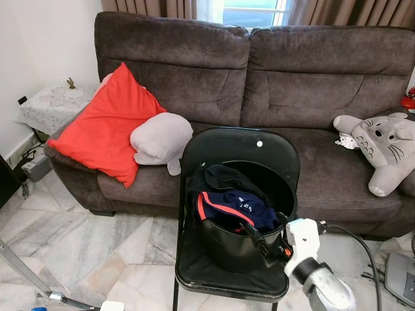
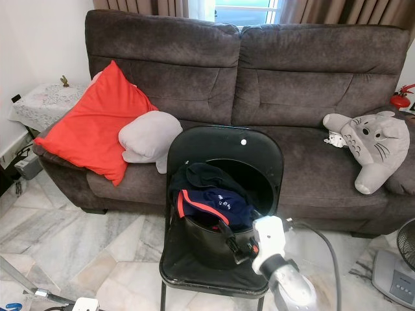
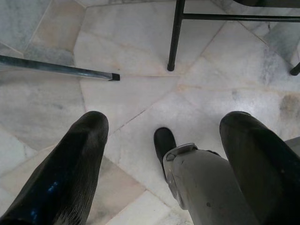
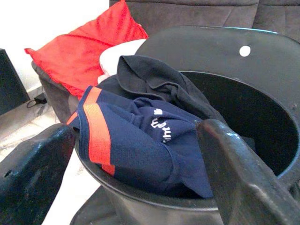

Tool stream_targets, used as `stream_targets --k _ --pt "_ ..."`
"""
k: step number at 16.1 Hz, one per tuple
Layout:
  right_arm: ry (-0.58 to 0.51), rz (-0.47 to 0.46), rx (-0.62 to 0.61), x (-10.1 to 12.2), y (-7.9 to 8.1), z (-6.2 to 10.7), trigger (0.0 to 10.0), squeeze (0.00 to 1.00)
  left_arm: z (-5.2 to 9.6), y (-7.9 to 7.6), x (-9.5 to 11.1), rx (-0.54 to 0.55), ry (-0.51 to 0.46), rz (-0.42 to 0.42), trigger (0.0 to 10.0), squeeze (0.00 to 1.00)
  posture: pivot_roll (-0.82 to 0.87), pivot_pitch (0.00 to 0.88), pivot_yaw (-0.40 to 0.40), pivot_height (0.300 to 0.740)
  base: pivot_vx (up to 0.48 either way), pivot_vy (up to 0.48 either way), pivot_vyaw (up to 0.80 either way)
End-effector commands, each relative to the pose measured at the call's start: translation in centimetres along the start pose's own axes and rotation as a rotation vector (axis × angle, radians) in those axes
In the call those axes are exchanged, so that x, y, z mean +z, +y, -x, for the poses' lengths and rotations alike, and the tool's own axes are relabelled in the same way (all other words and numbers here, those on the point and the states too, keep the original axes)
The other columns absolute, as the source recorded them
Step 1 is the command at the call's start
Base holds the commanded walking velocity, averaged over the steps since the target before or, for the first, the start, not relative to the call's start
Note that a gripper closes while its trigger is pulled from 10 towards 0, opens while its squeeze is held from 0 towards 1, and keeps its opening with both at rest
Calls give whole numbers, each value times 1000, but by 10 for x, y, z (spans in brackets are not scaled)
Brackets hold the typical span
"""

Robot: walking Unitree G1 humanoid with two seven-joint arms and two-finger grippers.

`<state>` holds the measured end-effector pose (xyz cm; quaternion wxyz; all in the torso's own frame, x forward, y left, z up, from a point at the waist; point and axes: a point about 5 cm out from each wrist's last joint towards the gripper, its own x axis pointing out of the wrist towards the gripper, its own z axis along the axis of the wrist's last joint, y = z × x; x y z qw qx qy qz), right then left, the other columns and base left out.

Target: Hang hanger

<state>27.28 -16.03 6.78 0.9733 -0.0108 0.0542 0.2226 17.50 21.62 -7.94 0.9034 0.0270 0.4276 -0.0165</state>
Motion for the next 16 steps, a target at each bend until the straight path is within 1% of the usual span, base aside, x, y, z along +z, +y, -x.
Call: stream_targets --k 1,2,3,5,6,8,9,12,16 --pt "2 -9 17 -1 2 -4 10000 0 1 1 -1 3 1 -7 10000 0 -67 17 0 740 0 0 0" --pt "5 -10 33 -2 3 -6 10000 0 1 2 -2 4 5 -7 10000 0 -67 17 0 740 0 0 0" --pt "8 -13 38 -2 3 -12 10000 0 2 4 -4 9 12 -7 10000 0 -62 19 3 740 0 0 0" --pt "19 -13 33 -3 1 -18 10000 0 3 6 -6 11 18 -7 10000 0 -62 18 3 740 0 0 0" --pt "26 -12 26 -2 -1 -24 10000 0 3 6 -7 12 24 -6 10000 0 -59 21 5 740 0 0 0" --pt "33 -2 2 -2 -4 -29 10000 0 3 6 -9 12 30 -8 10000 0 -58 24 4 740 0 0 0" --pt "20 -15 -31 1 -6 -31 10000 0 4 5 -10 11 33 -6 10000 0 -55 23 3 740 0 0 0" --pt "32 -14 -21 -4 -2 -31 10000 0 4 5 -12 13 40 -8 10000 0 -55 25 4 740 0 0 0" --pt "51 -14 -40 -11 1 -29 10000 0 4 4 -13 11 46 -10 10000 0 -60 27 4 740 0 0 0"
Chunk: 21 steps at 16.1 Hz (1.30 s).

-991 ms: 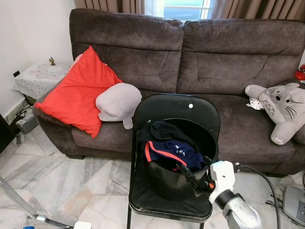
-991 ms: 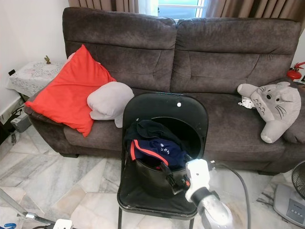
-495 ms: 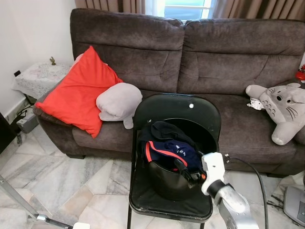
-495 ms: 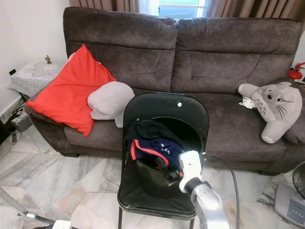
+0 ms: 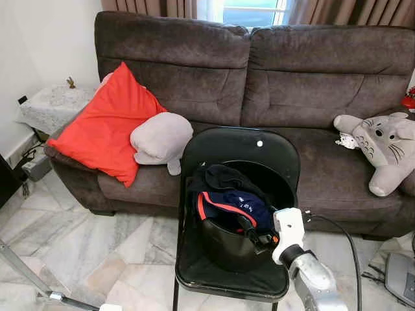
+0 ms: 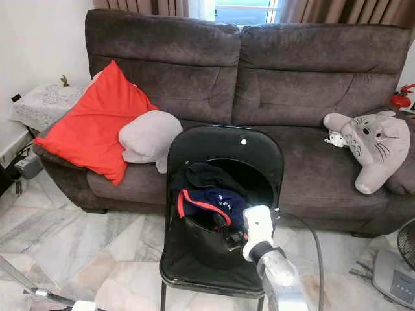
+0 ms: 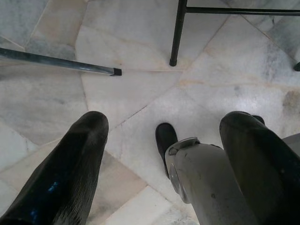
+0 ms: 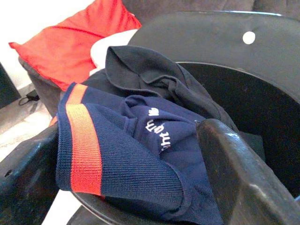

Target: Hang hanger

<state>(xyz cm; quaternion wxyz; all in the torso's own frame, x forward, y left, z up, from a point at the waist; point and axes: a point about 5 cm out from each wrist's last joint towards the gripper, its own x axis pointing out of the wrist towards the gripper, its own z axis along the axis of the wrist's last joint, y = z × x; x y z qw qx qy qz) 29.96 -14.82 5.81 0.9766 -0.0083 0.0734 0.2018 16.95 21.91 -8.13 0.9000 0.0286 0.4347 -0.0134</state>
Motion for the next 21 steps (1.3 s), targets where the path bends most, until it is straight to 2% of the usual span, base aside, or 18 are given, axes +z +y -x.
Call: stream_targets --k 1,2,5,9,10,21 --pt "22 5 -5 -5 2 1 10000 0 2 1 -8 5 30 -11 10000 0 -60 27 4 740 0 0 0" --pt "82 19 -70 -15 -2 1 10000 0 2 2 -7 4 29 -11 10000 0 -61 26 4 740 0 0 0" --pt "71 -13 -123 -15 -6 0 10000 0 2 2 -7 5 25 -10 10000 0 -58 25 3 740 0 0 0" --pt "34 -9 -209 -5 -16 -5 10000 0 2 3 -7 10 24 -10 10000 0 -56 24 1 740 0 0 0" --pt "0 -18 -225 0 -19 -6 0 0 2 3 -7 9 24 -9 10000 0 -56 24 1 740 0 0 0" --pt "16 -20 -241 -3 -18 -6 0 0 2 0 -7 -6 30 -31 10000 0 -56 26 2 740 0 0 0"
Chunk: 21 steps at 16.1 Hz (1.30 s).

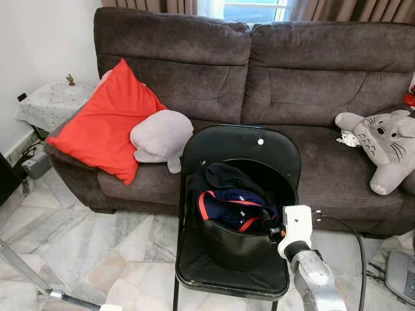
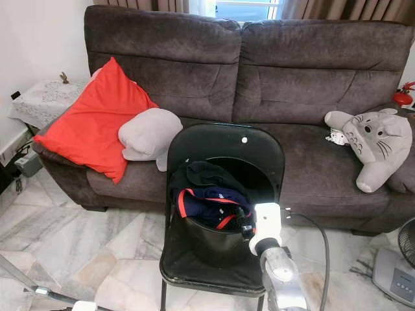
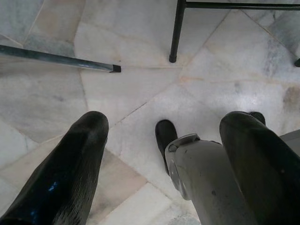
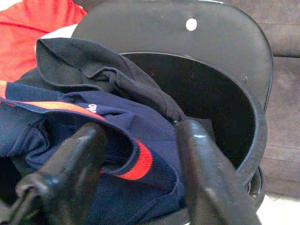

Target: Hang hanger

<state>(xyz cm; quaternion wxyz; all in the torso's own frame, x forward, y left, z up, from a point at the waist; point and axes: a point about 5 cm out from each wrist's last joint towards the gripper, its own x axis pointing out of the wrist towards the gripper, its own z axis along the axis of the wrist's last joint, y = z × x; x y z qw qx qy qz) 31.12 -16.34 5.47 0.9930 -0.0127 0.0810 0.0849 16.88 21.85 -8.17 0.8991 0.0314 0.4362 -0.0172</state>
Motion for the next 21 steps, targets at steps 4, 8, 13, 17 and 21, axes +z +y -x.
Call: stream_targets --k 4,8,13,17,21 --pt "-4 -6 -9 0 1 -1 0 0 1 0 -6 -11 26 -43 10000 0 -55 24 3 740 0 0 0" --pt "-8 -8 -18 1 0 -2 0 0 2 0 -7 -12 36 -58 10000 0 -54 25 2 740 0 0 0" --pt "-15 -1 -55 3 -4 -2 0 0 3 1 -12 -10 54 -74 10000 0 -53 24 1 740 0 0 0" --pt "-72 30 -232 21 -29 -2 0 0 3 0 -13 -9 59 -80 10000 0 -51 24 0 740 0 0 0" --pt "-247 127 -332 76 -57 -5 0 0 3 0 -13 -5 62 -82 10000 0 -53 23 1 740 0 0 0"
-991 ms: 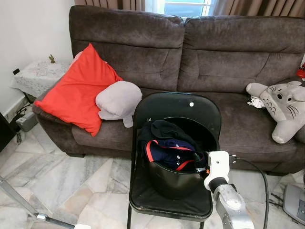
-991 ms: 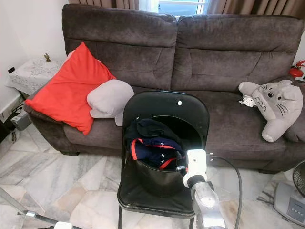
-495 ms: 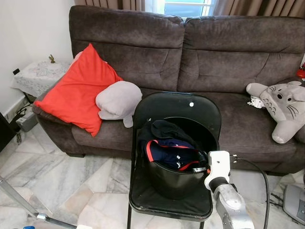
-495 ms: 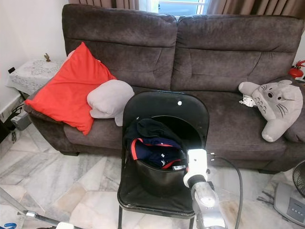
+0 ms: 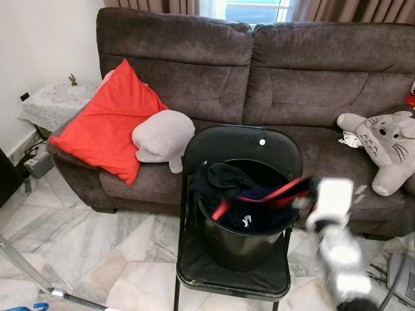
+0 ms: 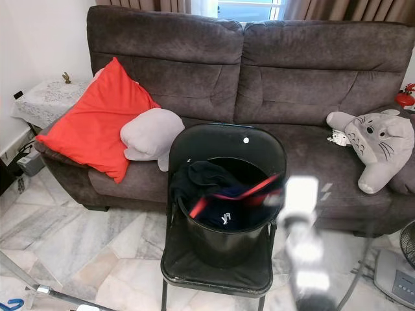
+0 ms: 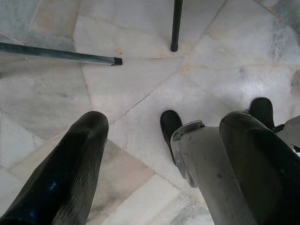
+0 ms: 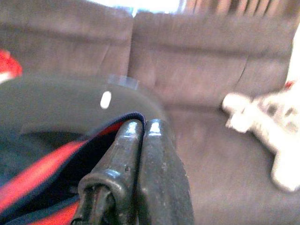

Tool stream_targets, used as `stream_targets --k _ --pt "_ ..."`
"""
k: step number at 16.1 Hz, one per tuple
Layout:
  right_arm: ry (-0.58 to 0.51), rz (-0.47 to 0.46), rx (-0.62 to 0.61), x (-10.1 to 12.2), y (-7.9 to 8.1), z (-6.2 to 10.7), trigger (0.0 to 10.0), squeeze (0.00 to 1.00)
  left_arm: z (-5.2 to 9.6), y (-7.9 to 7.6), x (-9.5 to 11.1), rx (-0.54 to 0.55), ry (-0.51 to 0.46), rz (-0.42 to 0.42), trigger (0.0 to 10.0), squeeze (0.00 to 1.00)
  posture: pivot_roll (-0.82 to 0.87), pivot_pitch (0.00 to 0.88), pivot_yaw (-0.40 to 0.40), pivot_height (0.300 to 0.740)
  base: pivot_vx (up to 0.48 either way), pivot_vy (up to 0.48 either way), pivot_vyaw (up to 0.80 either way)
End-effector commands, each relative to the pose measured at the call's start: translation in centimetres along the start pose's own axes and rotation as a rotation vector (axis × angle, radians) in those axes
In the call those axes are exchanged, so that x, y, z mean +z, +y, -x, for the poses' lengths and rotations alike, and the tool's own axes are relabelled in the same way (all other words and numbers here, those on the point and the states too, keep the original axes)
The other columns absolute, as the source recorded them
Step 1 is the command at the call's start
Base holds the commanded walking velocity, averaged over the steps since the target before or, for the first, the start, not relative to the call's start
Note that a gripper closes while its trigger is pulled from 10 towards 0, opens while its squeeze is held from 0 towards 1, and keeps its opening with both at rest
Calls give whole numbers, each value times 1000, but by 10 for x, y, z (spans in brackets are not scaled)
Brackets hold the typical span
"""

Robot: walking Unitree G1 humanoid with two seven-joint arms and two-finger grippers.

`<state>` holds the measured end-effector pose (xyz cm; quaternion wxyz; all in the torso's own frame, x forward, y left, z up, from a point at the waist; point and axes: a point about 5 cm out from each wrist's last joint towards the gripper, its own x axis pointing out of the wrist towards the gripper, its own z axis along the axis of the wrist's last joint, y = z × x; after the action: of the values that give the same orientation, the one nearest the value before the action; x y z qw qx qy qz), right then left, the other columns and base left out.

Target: Hang hanger

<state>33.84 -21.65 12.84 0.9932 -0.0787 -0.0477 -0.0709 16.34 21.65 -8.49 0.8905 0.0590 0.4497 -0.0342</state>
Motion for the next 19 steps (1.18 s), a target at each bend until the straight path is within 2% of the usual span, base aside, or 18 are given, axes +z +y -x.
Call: stream_targets --k 1,4,6,7,8,10,11,14,16,17,19 --pt "-62 18 -12 19 -6 -7 0 0 2 3 -7 4 30 -15 10000 0 -52 22 0 740 0 0 0" --pt "-145 45 31 51 -11 -21 0 0 2 3 -7 4 31 -13 10000 0 -55 22 1 740 0 0 0" --pt "-193 63 104 68 -5 -26 0 0 2 3 -6 4 29 -13 10000 0 -55 22 1 740 0 0 0" --pt "-176 64 171 68 3 -24 0 0 2 3 -6 5 30 -13 10000 0 -54 24 1 740 0 0 0" --pt "-91 94 239 54 12 -22 0 0 2 2 -6 4 31 -14 10000 0 -56 25 1 740 0 0 0" --pt "58 123 285 26 20 -15 0 0 2 2 -6 1 33 -15 10000 0 -53 26 0 740 0 0 0" --pt "169 84 236 3 20 -5 0 0 2 2 -7 0 34 -13 10000 0 -47 27 -2 740 0 0 0" --pt "258 -11 137 -14 17 12 0 0 3 3 -10 3 44 -15 10000 0 -50 30 -1 740 0 0 0" --pt "257 -93 92 -13 15 22 0 0 3 3 -11 4 47 -16 10000 0 -51 30 -2 740 0 0 0" --pt "242 -91 84 -11 15 26 0 0 3 3 -11 3 48 -17 10000 0 -51 30 -2 740 0 0 0" --pt "168 -137 33 2 10 29 0 0 3 3 -10 2 47 -19 10000 0 -59 31 -2 740 0 0 0"
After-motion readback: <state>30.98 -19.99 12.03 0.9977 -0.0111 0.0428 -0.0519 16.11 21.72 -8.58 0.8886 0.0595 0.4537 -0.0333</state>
